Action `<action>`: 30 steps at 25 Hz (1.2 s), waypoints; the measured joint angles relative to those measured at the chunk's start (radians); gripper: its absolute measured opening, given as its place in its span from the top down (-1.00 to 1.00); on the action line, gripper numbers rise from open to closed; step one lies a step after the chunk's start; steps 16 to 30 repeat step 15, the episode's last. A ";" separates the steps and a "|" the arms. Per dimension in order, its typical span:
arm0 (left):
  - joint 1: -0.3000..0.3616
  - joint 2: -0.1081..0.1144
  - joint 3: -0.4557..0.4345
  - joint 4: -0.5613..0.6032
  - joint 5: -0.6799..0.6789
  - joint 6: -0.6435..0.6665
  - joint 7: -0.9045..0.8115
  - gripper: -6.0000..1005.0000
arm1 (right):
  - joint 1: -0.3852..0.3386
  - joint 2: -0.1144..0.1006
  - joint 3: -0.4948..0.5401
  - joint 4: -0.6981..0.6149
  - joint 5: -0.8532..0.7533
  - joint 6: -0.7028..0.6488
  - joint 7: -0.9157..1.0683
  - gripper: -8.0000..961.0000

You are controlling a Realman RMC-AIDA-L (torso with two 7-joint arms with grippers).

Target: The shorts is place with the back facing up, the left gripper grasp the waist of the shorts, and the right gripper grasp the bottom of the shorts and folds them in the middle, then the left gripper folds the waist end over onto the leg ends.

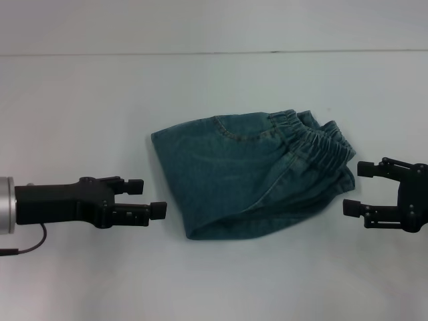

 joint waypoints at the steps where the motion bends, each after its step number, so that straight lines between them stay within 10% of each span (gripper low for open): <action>1: 0.000 0.000 0.000 0.000 0.000 0.000 0.000 -0.90 | 0.000 0.000 0.000 0.000 0.000 0.000 0.000 -0.96; 30: 0.000 0.000 0.002 0.000 0.000 0.000 0.000 -0.90 | 0.002 0.000 0.000 0.001 0.000 0.004 0.000 -0.97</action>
